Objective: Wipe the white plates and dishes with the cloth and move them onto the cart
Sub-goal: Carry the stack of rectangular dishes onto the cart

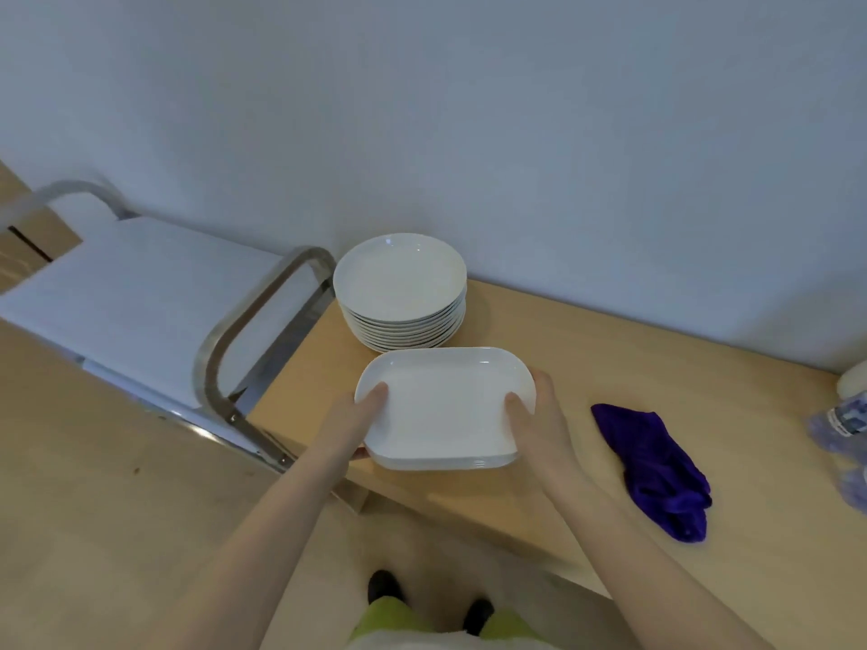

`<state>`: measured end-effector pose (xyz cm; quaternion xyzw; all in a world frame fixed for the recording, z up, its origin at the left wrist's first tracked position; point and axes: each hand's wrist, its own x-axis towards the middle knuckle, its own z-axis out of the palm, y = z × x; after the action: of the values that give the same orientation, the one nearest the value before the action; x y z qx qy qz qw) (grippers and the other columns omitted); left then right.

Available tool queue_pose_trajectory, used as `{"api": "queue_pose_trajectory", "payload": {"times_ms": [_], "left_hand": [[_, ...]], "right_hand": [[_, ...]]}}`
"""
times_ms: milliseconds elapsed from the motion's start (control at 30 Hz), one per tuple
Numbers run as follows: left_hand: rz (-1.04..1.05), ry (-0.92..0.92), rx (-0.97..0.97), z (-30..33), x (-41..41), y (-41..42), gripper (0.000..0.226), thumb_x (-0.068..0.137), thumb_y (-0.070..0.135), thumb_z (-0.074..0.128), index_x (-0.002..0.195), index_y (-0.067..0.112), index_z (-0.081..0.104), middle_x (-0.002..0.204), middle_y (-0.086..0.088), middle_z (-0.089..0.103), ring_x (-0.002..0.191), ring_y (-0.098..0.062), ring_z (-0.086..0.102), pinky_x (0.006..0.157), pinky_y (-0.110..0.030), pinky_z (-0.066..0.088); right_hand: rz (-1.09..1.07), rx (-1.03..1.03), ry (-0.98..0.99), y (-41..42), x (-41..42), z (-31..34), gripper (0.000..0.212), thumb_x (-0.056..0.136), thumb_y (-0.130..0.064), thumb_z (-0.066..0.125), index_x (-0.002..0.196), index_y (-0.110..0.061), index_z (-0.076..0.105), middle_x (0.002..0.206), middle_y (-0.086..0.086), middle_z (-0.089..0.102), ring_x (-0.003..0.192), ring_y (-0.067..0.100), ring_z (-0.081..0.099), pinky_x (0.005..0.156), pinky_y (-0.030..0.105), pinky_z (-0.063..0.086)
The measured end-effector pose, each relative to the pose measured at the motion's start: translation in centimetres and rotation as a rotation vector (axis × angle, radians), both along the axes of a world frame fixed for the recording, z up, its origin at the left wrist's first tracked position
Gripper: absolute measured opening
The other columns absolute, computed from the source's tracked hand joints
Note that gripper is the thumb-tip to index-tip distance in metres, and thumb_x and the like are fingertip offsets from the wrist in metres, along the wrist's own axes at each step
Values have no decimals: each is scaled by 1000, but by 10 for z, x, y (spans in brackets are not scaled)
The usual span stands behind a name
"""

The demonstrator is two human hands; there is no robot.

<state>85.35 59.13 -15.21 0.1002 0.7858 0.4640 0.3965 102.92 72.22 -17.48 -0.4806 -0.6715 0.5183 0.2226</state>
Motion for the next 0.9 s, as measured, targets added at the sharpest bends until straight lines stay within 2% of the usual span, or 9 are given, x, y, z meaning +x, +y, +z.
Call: {"api": "queue_pose_trajectory", "payload": {"times_ms": [67, 133, 267, 333, 433, 500, 633, 800, 900], "left_hand": [[44, 2, -19, 1, -7, -13, 37, 95, 45, 47, 114, 14, 55, 103, -5, 63, 89, -23, 62, 68, -33, 53], [91, -1, -23, 2, -13, -28, 41, 96, 44, 47, 118, 10, 55, 109, -12, 63, 93, -29, 62, 76, -38, 52], [154, 37, 29, 3, -32, -63, 32, 94, 42, 52, 108, 13, 59, 102, -9, 67, 95, -29, 64, 91, -48, 51], [193, 59, 33, 3, -44, -80, 32, 93, 40, 55, 106, 12, 60, 99, -8, 67, 92, -27, 64, 90, -48, 52], [241, 120, 2, 1, -64, -108, 32, 93, 40, 54, 110, 14, 59, 101, -6, 65, 92, -25, 63, 86, -45, 54], [270, 163, -3, 1, -78, -129, 28, 93, 40, 54, 108, 17, 57, 96, 0, 64, 89, -22, 62, 82, -42, 55], [349, 222, 3, 0, -110, -173, 25, 92, 38, 56, 109, 19, 57, 98, 0, 63, 89, -21, 62, 80, -42, 54], [437, 276, 31, 6, -159, -232, 17, 93, 33, 56, 107, 22, 58, 88, 14, 59, 79, -3, 57, 59, -22, 44], [496, 278, 12, 15, -186, -266, 15, 93, 35, 56, 104, 25, 57, 87, 13, 59, 81, -11, 59, 66, -28, 48]], "right_hand": [[49, 12, -18, -7, -14, -1, 40, 94, -12, 44, 133, -17, 39, 110, -2, 55, 95, 18, 54, 62, 18, 37], [102, 8, -28, -16, -28, 0, 41, 94, -13, 44, 135, -17, 38, 114, 0, 55, 100, 20, 54, 66, 22, 39], [194, 13, -47, -37, -60, 6, 40, 94, -15, 46, 134, -15, 38, 120, 5, 55, 102, 21, 53, 75, 28, 39], [240, 25, -34, -50, -77, 10, 40, 94, -17, 49, 132, -15, 39, 121, 5, 55, 105, 20, 53, 78, 30, 42], [295, 47, -9, -73, -105, 18, 46, 93, -19, 53, 136, -19, 39, 126, 0, 53, 114, 18, 51, 94, 37, 44], [333, 80, -27, -89, -126, 22, 47, 93, -21, 54, 137, -19, 39, 129, -1, 52, 117, 18, 50, 98, 40, 44], [380, 129, -49, -128, -167, 25, 44, 93, -25, 53, 135, -19, 42, 126, -2, 53, 113, 17, 52, 91, 33, 44], [444, 143, 27, -182, -223, 33, 42, 93, -24, 53, 133, -22, 39, 117, -7, 51, 105, 13, 52, 75, 23, 39], [499, 163, 54, -210, -258, 36, 41, 93, -23, 52, 131, -21, 38, 113, -5, 53, 100, 12, 53, 67, 18, 39]]}}
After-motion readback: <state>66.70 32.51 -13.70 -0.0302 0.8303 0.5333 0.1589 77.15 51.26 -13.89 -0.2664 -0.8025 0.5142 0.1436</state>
